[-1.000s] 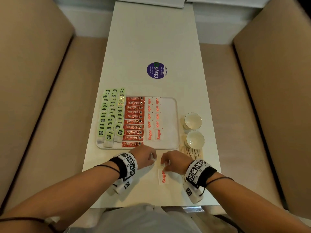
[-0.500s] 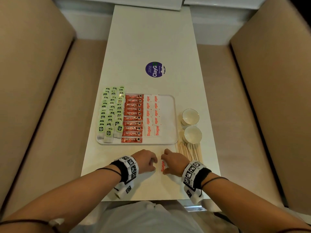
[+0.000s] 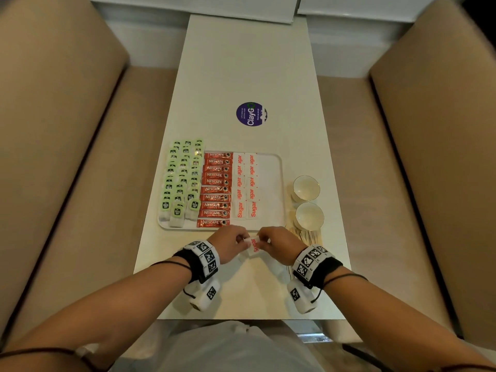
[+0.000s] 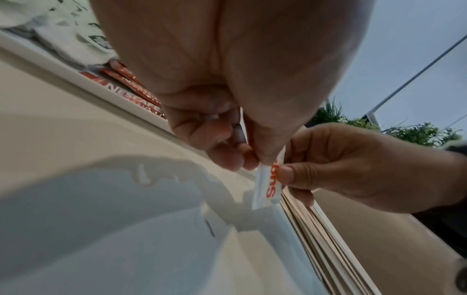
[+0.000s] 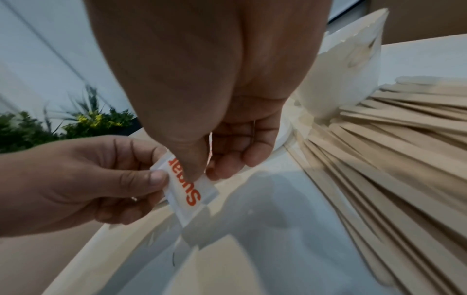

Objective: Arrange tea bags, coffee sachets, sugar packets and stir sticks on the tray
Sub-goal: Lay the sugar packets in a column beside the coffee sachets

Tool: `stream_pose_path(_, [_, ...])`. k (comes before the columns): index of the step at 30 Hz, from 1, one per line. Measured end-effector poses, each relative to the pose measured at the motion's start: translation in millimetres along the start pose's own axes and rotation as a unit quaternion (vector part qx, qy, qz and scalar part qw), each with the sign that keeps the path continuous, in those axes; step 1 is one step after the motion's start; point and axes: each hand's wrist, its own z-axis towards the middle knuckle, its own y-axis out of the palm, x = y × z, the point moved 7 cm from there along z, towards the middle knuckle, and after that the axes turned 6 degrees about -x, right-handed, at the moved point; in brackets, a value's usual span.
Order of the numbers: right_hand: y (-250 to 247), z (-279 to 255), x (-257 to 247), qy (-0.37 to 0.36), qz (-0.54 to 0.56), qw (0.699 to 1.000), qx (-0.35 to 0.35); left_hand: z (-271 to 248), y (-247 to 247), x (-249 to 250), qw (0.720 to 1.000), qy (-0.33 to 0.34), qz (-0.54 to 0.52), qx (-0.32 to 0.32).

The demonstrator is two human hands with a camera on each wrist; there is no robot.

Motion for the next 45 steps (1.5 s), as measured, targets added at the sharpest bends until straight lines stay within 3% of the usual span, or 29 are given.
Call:
stream_pose_path(13, [-23.9, 35.6, 1.8, 0.06, 0.143, 0.984, 0.088, 15.6, -32.9, -18.3, 0.996, -0.059, -0.047, 0.055])
stream_pose_path(19, [-20.1, 56.5, 5.1, 0.1, 0.142, 0.982, 0.078, 24.2, -35.6, -27.0, 0.991, -0.108, -0.056, 0.059])
stream_pose_path(28, [-21.4, 74.6, 6.9, 0.147, 0.071, 0.986, 0.038, 28.4, -33.6, -24.2, 0.99, -0.139, -0.003, 0.018])
stream_pose_path(38, [-18.6, 80.0, 12.9, 0.181, 0.081, 0.98, 0.034, 33.4, -36.1, -12.1, 0.986, -0.131, 0.091, -0.038])
stream_pose_path(45, [-16.1, 77.0, 16.4, 0.182, 0.076, 0.98, 0.022, 31.1, -39.1, -2.3, 0.984, -0.126, 0.119, -0.043])
